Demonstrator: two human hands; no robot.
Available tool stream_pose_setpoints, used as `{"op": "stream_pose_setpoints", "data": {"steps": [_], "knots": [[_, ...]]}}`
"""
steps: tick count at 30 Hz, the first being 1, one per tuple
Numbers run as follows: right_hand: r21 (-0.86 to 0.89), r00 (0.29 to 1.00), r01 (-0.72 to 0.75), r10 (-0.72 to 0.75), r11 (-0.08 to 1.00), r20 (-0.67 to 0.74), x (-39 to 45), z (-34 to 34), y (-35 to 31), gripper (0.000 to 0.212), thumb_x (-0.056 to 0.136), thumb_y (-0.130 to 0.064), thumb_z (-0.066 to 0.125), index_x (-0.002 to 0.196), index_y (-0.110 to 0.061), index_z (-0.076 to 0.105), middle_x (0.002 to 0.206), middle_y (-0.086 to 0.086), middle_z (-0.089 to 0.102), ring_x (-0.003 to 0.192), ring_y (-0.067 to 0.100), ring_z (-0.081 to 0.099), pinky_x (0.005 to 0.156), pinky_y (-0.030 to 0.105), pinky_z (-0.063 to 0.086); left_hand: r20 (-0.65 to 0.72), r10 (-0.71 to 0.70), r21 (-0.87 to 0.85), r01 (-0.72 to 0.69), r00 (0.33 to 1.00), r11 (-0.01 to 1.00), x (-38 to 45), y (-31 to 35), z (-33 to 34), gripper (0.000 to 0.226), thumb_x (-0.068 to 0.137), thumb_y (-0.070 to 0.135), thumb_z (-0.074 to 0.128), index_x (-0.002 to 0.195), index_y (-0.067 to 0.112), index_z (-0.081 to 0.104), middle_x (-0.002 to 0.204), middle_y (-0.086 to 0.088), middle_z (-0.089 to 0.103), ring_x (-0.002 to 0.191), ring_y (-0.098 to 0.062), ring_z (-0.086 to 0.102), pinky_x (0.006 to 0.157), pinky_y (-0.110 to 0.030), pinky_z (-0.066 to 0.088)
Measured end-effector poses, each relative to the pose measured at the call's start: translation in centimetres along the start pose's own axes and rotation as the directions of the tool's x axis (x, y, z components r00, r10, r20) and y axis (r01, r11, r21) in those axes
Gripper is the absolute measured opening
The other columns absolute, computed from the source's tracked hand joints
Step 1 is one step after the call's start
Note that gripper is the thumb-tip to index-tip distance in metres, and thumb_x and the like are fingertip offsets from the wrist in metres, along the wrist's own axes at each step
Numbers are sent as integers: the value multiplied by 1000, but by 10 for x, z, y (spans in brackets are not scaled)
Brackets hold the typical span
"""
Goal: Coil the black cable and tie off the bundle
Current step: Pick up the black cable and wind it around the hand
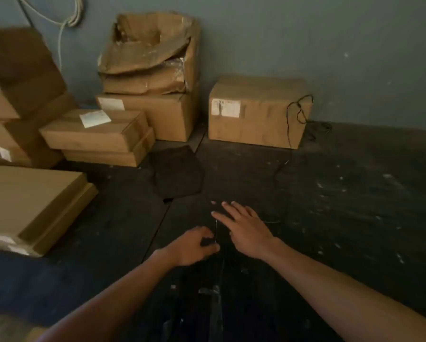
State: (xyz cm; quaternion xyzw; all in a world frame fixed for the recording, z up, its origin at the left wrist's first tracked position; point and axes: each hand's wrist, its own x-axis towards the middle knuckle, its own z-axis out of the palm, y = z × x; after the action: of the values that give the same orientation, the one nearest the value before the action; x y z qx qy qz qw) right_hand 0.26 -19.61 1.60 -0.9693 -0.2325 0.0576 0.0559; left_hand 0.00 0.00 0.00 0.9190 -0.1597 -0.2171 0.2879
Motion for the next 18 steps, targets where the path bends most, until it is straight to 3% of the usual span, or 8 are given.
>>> {"op": "stream_pose_setpoints", "data": {"steps": [3,6,8,12,15,18], "knots": [[-92,994,25,-15,995,110,-1,18,0,81,90,-7,59,151,-42,19,166,5,-1,153,29,-4,122,56,12,126,-23,308,-17,992,951,-2,-11,18,40,86,49,61,119,27,60,129,-1,52,117,-22,48,102,-43,42],[-119,991,44,-28,992,130,-5,33,1,51,94,-21,59,141,-33,44,166,7,1,152,32,-5,121,58,11,104,12,373,-50,995,926,-2,-14,28,24,93,41,54,111,29,64,129,0,53,117,-24,47,100,-45,41],[-122,994,69,-58,990,91,-8,31,3,30,97,-29,55,127,-28,57,166,7,11,152,31,-1,121,57,7,90,71,343,-98,993,934,-2,-11,27,22,96,35,49,108,26,65,120,0,61,111,-22,54,96,-44,44],[-84,996,85,-84,993,18,-16,22,17,24,99,-35,49,120,-32,61,146,0,50,148,23,24,121,52,8,26,81,142,-84,996,986,0,-10,21,21,100,25,43,98,22,64,91,3,69,86,-12,64,85,-37,52],[-37,996,50,-53,998,-74,-24,4,31,22,100,-32,49,119,-32,60,122,-3,62,127,16,49,120,47,25,-34,119,43,-117,992,992,3,1,15,25,102,29,40,97,22,63,80,6,61,75,-9,61,74,-29,50],[72,985,-17,29,997,-170,-31,-20,46,19,100,-30,47,115,-29,60,107,-6,60,105,12,56,102,39,45,-74,155,-42,-158,985,987,8,13,10,24,103,28,39,95,23,61,77,7,58,69,-9,58,67,-27,49]]}}
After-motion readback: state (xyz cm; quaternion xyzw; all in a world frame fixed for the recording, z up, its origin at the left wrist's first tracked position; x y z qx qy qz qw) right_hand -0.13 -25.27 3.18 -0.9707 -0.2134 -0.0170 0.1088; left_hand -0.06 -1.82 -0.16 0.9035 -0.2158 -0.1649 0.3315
